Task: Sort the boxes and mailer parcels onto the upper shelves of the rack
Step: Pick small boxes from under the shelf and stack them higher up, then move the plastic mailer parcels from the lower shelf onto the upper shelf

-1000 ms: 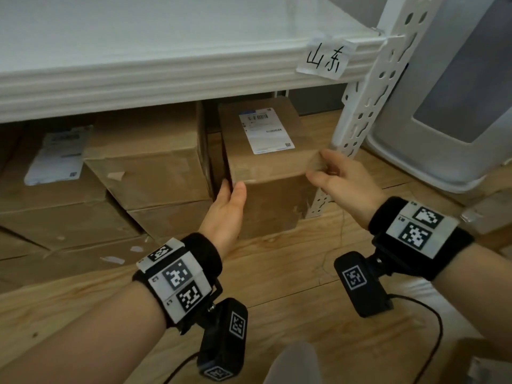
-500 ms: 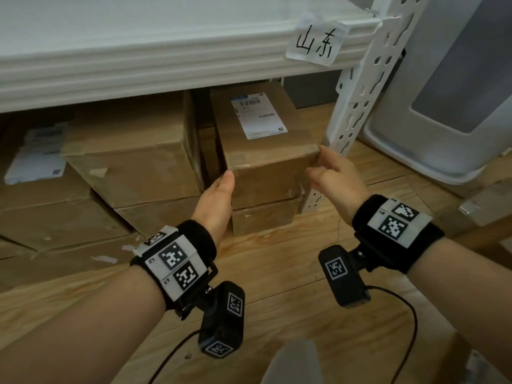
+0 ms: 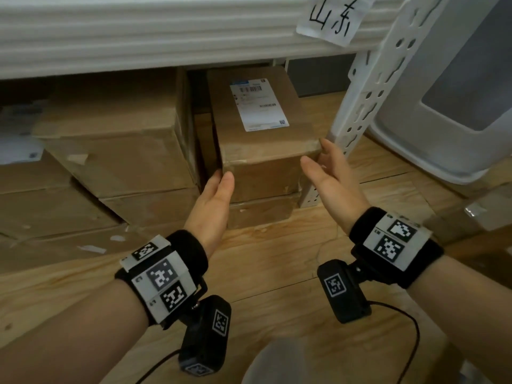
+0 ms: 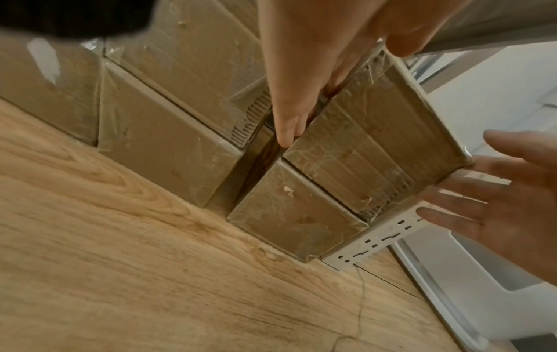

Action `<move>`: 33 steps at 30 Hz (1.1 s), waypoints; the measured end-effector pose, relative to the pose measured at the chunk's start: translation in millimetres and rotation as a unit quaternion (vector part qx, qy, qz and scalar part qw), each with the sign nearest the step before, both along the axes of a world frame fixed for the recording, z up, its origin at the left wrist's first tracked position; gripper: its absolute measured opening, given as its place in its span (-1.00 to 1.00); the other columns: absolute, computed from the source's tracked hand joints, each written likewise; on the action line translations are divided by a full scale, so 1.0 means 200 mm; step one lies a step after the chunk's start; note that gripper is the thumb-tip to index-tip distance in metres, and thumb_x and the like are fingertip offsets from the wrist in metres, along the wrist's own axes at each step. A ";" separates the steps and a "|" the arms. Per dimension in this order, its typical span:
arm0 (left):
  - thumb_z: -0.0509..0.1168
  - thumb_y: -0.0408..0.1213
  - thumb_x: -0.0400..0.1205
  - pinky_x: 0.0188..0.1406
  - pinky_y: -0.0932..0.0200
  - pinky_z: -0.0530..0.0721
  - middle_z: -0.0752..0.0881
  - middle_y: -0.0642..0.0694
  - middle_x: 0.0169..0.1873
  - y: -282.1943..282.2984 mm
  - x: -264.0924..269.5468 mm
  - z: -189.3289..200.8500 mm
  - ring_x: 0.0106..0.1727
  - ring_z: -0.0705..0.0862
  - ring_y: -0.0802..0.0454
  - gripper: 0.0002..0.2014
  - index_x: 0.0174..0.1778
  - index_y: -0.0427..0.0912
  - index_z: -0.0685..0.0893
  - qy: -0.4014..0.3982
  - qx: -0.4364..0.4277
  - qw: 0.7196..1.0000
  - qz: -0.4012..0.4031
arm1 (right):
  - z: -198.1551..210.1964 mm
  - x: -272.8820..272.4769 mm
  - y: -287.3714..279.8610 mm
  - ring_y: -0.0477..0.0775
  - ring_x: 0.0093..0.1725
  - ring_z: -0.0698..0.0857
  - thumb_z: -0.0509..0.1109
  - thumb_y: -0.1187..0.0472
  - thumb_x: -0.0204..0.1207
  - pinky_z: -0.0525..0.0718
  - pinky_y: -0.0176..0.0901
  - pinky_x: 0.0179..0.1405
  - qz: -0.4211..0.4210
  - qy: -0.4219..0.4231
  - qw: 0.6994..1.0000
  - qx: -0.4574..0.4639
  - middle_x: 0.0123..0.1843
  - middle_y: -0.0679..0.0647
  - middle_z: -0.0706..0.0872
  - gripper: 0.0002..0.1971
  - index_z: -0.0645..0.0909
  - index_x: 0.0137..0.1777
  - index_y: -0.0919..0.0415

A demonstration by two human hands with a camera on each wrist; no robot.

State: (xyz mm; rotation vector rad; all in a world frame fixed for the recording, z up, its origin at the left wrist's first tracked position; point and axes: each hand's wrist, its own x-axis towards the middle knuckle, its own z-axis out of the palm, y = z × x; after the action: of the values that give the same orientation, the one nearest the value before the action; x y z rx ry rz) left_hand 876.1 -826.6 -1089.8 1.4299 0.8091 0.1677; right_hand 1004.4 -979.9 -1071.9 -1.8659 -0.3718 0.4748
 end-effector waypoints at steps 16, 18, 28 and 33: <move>0.22 -0.12 0.71 0.29 0.26 0.40 0.53 -0.04 0.46 0.08 -0.37 0.71 0.43 0.51 -0.01 -0.54 0.55 -0.07 0.41 0.278 0.176 0.893 -0.309 | 0.77 -0.27 -0.07 0.21 0.52 0.40 0.26 0.15 0.67 0.38 -0.05 0.47 0.212 -0.073 0.916 -0.332 0.56 0.19 0.37 -0.49 0.27 0.60 0.13; 0.21 -0.15 0.71 0.27 0.26 0.43 0.56 -0.04 0.42 0.08 -0.42 0.92 0.38 0.55 0.01 -0.56 0.53 -0.09 0.44 0.271 0.205 0.882 -0.326 | 0.98 -0.33 -0.06 0.20 0.50 0.42 0.23 0.16 0.68 0.42 -0.04 0.45 0.260 -0.095 0.897 -0.343 0.54 0.17 0.40 -0.51 0.30 0.59 0.13; 0.21 -0.13 0.71 0.33 0.24 0.52 0.59 0.00 0.35 0.16 -0.69 2.43 0.32 0.58 0.12 -0.62 0.47 -0.04 0.51 0.211 0.315 0.855 -0.354 | 2.47 -0.60 0.03 0.06 0.45 0.45 0.18 0.19 0.69 0.46 -0.05 0.43 0.412 -0.227 0.819 -0.328 0.50 0.06 0.43 -0.59 0.41 0.53 0.16; 0.20 -0.12 0.71 0.22 0.32 0.52 0.62 0.05 0.31 0.32 -0.76 3.07 0.24 0.61 0.19 -0.65 0.43 -0.02 0.54 0.176 0.346 0.859 -0.334 | 3.09 -0.64 0.11 0.07 0.51 0.40 0.19 0.19 0.68 0.40 -0.06 0.48 0.402 -0.281 0.814 -0.311 0.55 0.07 0.40 -0.60 0.44 0.50 0.19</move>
State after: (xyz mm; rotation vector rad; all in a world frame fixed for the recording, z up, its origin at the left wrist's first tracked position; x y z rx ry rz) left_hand 723.4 -763.1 -475.4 2.4007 0.4987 -0.3930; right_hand 876.6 -958.8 -454.7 -2.4191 -1.6120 0.6406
